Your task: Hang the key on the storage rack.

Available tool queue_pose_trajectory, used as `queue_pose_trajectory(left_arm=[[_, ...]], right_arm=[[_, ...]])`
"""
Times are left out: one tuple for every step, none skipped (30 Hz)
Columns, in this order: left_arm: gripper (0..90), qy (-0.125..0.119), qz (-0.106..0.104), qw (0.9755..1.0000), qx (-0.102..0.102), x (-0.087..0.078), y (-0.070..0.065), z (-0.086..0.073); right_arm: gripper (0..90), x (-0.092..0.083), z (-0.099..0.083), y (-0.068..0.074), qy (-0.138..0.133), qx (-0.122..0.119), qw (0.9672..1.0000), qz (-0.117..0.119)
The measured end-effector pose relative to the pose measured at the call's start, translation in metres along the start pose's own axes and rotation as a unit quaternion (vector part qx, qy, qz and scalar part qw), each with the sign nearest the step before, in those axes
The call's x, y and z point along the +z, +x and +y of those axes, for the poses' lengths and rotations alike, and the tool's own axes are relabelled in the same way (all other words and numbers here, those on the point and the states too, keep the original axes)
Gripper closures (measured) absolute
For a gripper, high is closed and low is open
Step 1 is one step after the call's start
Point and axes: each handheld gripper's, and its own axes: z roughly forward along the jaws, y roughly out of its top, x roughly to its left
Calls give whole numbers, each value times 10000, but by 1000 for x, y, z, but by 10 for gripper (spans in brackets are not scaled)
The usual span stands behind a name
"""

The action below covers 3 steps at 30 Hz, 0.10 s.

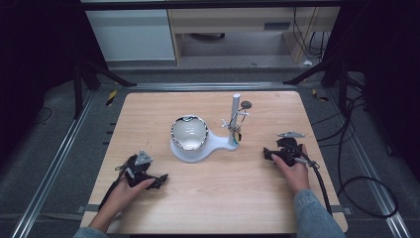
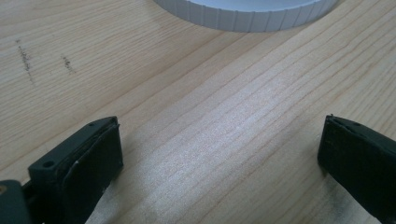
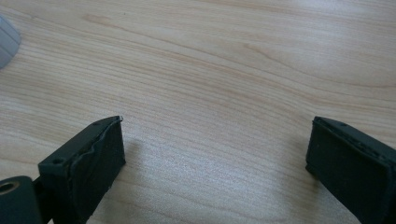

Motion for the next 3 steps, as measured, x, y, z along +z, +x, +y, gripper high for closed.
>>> queue_pose_trajectory(left_arm=[[0,0,-1,10000,0,0,0,0],[0,0,-1,10000,0,0,0,0],[0,-1,-2,10000,0,0,0,0]], right_arm=[[46,0,0,0,0,6,10000,-25],[47,-1,0,1,0,31,10000,-34],[47,-1,-1,2,-3,41,10000,-48]])
